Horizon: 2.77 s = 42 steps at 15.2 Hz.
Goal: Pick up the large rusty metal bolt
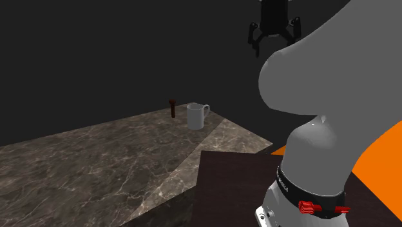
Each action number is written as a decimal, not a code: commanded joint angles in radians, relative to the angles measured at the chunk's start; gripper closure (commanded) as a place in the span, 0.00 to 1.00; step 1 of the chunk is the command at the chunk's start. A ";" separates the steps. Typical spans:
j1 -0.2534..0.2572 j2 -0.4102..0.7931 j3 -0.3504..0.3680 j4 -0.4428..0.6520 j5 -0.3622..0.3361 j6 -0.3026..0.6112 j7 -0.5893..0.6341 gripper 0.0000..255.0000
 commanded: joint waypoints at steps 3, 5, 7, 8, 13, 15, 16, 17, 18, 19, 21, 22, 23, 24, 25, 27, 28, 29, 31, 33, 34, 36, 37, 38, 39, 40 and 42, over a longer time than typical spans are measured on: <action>0.031 0.073 0.062 -0.013 0.038 0.110 0.066 0.00; 0.044 0.119 0.094 -0.012 0.052 0.167 0.100 0.00; 0.056 0.171 0.126 -0.005 0.062 0.223 0.134 0.00; 0.062 0.198 0.142 0.000 0.066 0.251 0.152 0.00; 0.082 0.348 0.222 0.046 0.060 0.381 0.246 0.00; 0.087 0.413 0.252 0.074 0.046 0.428 0.288 0.00; 0.090 0.447 0.266 0.090 0.036 0.450 0.310 0.00; 0.092 0.481 0.280 0.107 0.023 0.471 0.332 0.00; 0.095 0.517 0.294 0.125 0.009 0.491 0.356 0.00; 0.098 0.552 0.306 0.144 -0.008 0.509 0.381 0.00; 0.105 0.625 0.328 0.187 -0.047 0.542 0.432 0.00; 0.111 0.663 0.337 0.211 -0.069 0.556 0.459 0.00; 0.117 0.700 0.344 0.236 -0.093 0.568 0.486 0.00; 0.124 0.738 0.350 0.262 -0.118 0.579 0.513 0.00; 0.133 0.776 0.355 0.289 -0.144 0.589 0.540 0.00; 0.157 0.852 0.357 0.348 -0.196 0.602 0.592 0.00; 0.171 0.890 0.356 0.379 -0.222 0.607 0.617 0.00; 0.185 0.928 0.354 0.412 -0.248 0.610 0.640 0.00; 0.218 1.003 0.346 0.481 -0.295 0.612 0.683 0.00; 0.254 1.077 0.335 0.555 -0.338 0.610 0.720 0.00; 0.273 1.114 0.329 0.594 -0.357 0.607 0.736 0.00; 0.311 1.188 0.315 0.677 -0.392 0.599 0.762 0.00; 0.331 1.225 0.307 0.721 -0.407 0.593 0.773 0.00; 0.351 1.263 0.300 0.767 -0.421 0.586 0.782 0.00; 0.359 1.278 0.297 0.786 -0.426 0.583 0.786 0.00; 0.361 1.286 0.294 0.785 -0.430 0.592 0.789 0.00; 0.365 1.302 0.287 0.783 -0.439 0.609 0.796 0.00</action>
